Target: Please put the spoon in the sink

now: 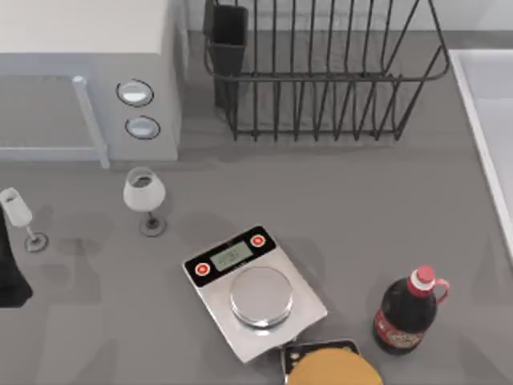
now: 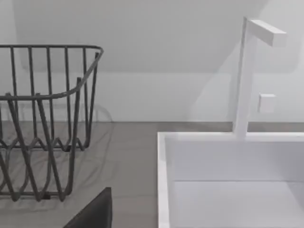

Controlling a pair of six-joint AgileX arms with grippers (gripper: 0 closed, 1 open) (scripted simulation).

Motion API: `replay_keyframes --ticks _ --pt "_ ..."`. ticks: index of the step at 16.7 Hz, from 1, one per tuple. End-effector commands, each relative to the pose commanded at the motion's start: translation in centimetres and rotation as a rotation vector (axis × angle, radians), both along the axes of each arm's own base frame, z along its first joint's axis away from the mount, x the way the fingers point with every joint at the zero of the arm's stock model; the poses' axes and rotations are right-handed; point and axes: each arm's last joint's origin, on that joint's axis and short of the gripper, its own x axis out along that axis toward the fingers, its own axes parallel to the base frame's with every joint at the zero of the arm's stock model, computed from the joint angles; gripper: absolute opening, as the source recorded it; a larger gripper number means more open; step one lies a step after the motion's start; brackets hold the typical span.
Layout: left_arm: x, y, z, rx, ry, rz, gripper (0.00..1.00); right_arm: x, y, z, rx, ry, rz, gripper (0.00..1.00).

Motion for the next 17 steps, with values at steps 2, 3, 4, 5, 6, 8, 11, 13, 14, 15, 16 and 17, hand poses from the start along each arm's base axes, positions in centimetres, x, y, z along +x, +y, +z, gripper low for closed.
replay_keyframes --ticks 2,3,4,5,6,8,11,13,14,15,16,17 --pt "0.0 0.0 0.0 0.000 0.000 0.000 1.00 0.0 0.0 0.0 -0.001 0.002 -0.001 1.00" --pt "0.0 0.0 0.0 0.000 0.000 0.000 1.00 0.0 -0.1 0.2 -0.005 0.014 -0.006 1.00" --pt "0.0 0.0 0.0 0.000 0.000 0.000 1.00 0.0 -0.2 0.4 -0.014 0.039 -0.016 1.00" --pt "0.0 0.0 0.0 0.000 0.000 0.000 1.00 0.1 -0.3 0.7 -0.027 0.076 -0.029 1.00" --pt "0.0 0.0 0.0 0.000 0.000 0.000 1.00 0.2 -0.5 1.1 -0.042 0.126 -0.045 1.00" --pt "0.0 0.0 0.0 0.000 0.000 0.000 1.00 0.6 -1.0 2.0 -0.074 0.266 -0.078 1.00" --pt "0.0 0.0 0.0 0.000 0.000 0.000 1.00 1.9 -2.1 2.9 -0.108 0.568 -0.116 1.00" --pt "0.0 0.0 0.0 0.000 0.000 0.000 1.00 3.1 -3.0 3.1 -0.111 0.799 -0.125 1.00" --pt "0.0 0.0 0.0 0.000 0.000 0.000 1.00 3.7 -3.6 3.1 -0.106 0.910 -0.124 1.00" --pt "0.0 0.0 0.0 0.000 0.000 0.000 1.00 4.4 -4.2 3.2 -0.098 1.015 -0.119 1.00" --pt "0.0 0.0 0.0 0.000 0.000 0.000 1.00 4.9 -4.8 3.2 -0.087 1.111 -0.113 1.00" --pt "0.0 0.0 0.0 0.000 0.000 0.000 1.00 5.5 -5.4 3.3 -0.074 1.197 -0.104 1.00"
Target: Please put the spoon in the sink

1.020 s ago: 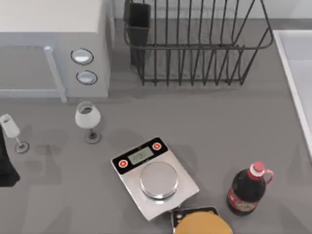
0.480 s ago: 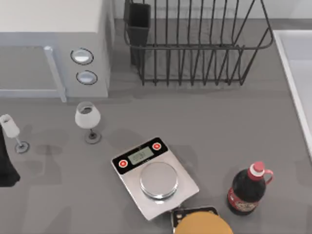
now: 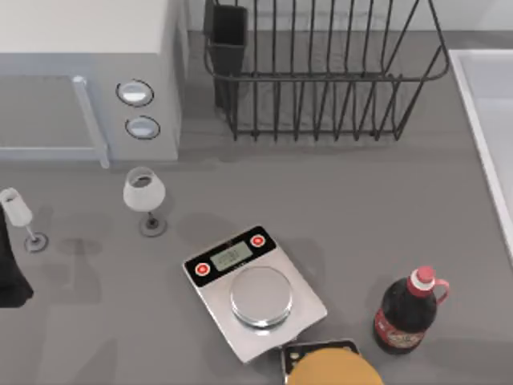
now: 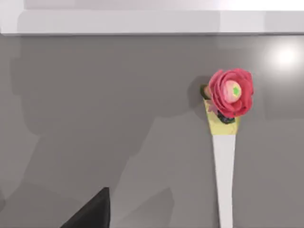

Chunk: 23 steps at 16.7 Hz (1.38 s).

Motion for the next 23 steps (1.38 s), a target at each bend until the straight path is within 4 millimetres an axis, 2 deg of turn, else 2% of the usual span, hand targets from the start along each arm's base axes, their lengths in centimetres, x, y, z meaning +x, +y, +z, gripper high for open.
replay_keyframes --ticks 3,6,14,17,23 --pt "0.0 0.0 0.0 0.000 0.000 0.000 1.00 1.5 -1.8 0.1 0.060 0.207 -0.007 1.00" --pt "0.0 0.0 0.0 0.000 0.000 0.000 1.00 2.5 -3.1 0.0 0.109 0.332 -0.009 1.00" --pt "0.0 0.0 0.0 0.000 0.000 0.000 1.00 2.8 -3.5 -0.4 0.125 0.366 -0.007 1.00" --pt "0.0 0.0 0.0 0.000 0.000 0.000 1.00 3.2 -3.7 -2.6 0.126 0.368 -0.009 1.00" --pt "0.0 0.0 0.0 0.000 0.000 0.000 1.00 3.1 -3.7 -8.8 0.122 0.360 -0.009 1.00"
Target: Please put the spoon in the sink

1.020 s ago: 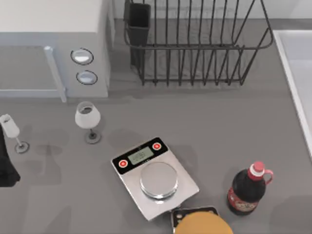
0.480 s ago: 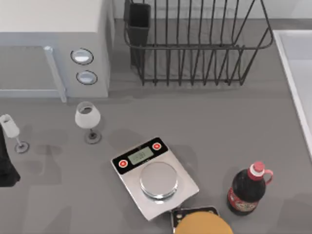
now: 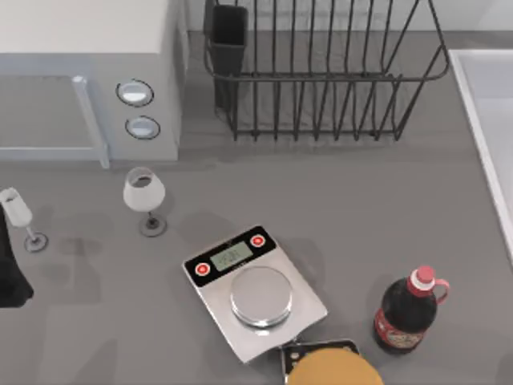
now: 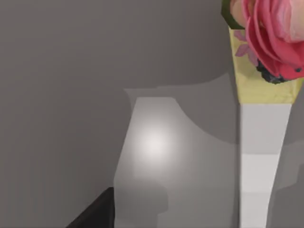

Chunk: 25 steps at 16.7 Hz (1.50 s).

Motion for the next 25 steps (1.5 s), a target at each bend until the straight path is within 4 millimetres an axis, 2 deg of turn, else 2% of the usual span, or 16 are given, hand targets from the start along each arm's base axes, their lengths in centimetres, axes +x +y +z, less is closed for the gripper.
replay_keyframes --ticks 2,6,19,25 --pt "0.00 0.00 0.00 0.000 0.000 0.000 1.00 -0.23 0.10 -1.00 0.002 0.004 0.000 1.00" --pt "0.00 0.00 0.00 0.000 0.000 0.000 1.00 -0.28 0.12 -1.17 0.003 0.005 0.000 1.00" --pt "0.00 0.00 0.00 0.000 0.000 0.000 1.00 -0.28 0.12 -1.17 0.003 0.005 0.000 0.02" --pt "0.00 0.00 0.00 0.000 0.000 0.000 1.00 -0.28 0.12 -1.17 0.003 0.005 0.000 0.00"
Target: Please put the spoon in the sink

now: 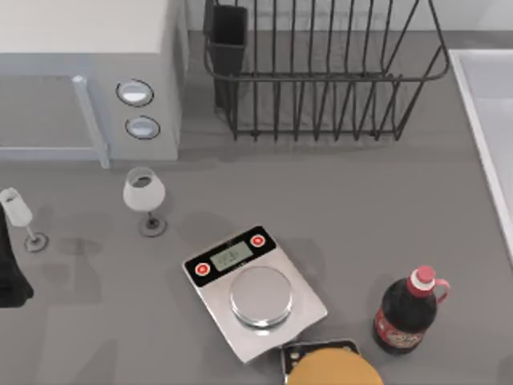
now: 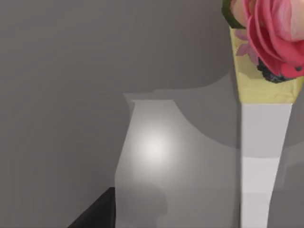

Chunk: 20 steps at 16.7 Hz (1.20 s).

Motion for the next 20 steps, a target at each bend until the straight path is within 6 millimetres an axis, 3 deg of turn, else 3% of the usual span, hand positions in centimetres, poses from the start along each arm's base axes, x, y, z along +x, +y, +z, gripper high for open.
replay_keyframes --ticks 2,3,7,15,20 --pt "0.0 0.0 0.0 0.000 0.000 0.000 1.00 0.0 0.0 0.0 0.000 0.000 0.000 0.00" --pt "0.0 0.0 0.0 0.000 0.000 0.000 1.00 0.2 -0.1 2.2 -0.001 -0.031 -0.001 0.00" --pt "0.0 0.0 0.0 0.000 0.000 0.000 1.00 0.6 -0.4 3.7 -0.002 -0.034 -0.002 0.00" --pt "0.0 0.0 0.0 0.000 0.000 0.000 1.00 0.3 -0.2 11.5 0.004 -0.022 -0.001 0.00" --pt "0.0 0.0 0.0 0.000 0.000 0.000 1.00 0.2 -0.1 12.0 0.001 -0.027 -0.001 0.00"
